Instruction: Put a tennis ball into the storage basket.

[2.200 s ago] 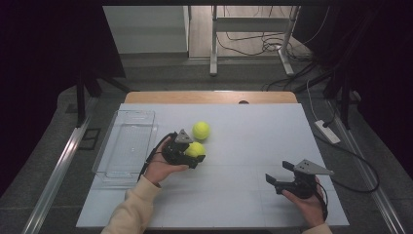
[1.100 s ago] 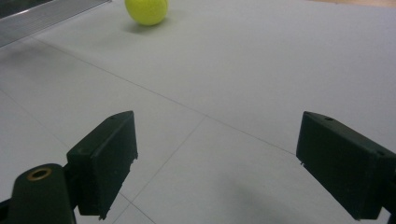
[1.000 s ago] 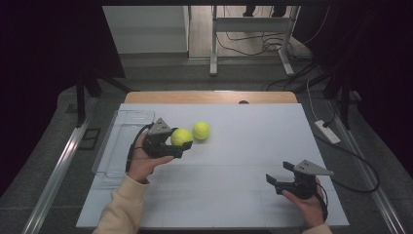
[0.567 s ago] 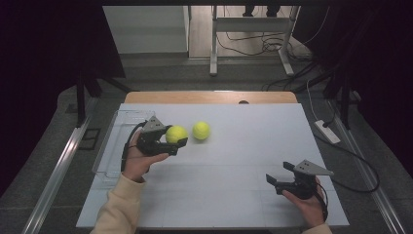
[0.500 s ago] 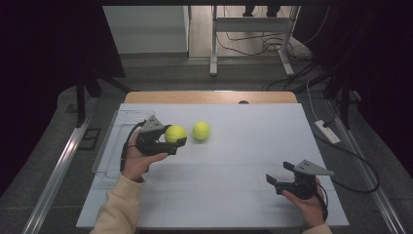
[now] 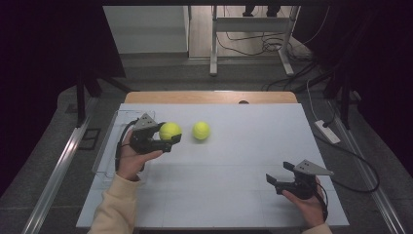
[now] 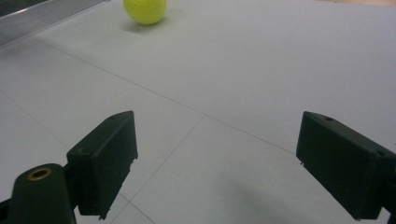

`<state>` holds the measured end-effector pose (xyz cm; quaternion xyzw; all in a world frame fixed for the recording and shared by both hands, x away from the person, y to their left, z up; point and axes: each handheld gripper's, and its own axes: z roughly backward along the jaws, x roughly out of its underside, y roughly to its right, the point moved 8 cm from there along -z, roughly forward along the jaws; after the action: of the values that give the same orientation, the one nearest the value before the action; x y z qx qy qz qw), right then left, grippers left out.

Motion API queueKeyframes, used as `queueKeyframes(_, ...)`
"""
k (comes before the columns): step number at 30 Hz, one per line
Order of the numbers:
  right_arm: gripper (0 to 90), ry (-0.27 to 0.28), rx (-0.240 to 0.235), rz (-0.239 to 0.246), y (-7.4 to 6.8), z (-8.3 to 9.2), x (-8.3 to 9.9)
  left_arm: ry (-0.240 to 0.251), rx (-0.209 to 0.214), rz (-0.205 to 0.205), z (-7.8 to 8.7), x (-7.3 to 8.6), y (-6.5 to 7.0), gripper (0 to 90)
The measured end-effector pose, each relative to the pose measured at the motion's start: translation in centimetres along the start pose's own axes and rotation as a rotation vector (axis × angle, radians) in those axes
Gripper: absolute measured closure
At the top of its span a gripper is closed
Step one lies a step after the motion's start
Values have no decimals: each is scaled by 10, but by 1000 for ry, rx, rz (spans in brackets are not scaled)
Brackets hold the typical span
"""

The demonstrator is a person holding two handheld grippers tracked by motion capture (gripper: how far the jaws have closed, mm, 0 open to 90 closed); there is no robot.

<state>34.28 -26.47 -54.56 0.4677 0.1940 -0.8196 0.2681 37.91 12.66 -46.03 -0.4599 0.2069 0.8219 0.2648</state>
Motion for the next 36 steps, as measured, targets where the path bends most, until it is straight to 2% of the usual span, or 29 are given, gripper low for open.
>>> queueKeyframes(24,125,1,1,1,0,0,0,20,-33,34,9,0,-15,270)
queueKeyframes(36,125,2,4,0,0,-1,0,28,-79,56,16,3,-31,270)
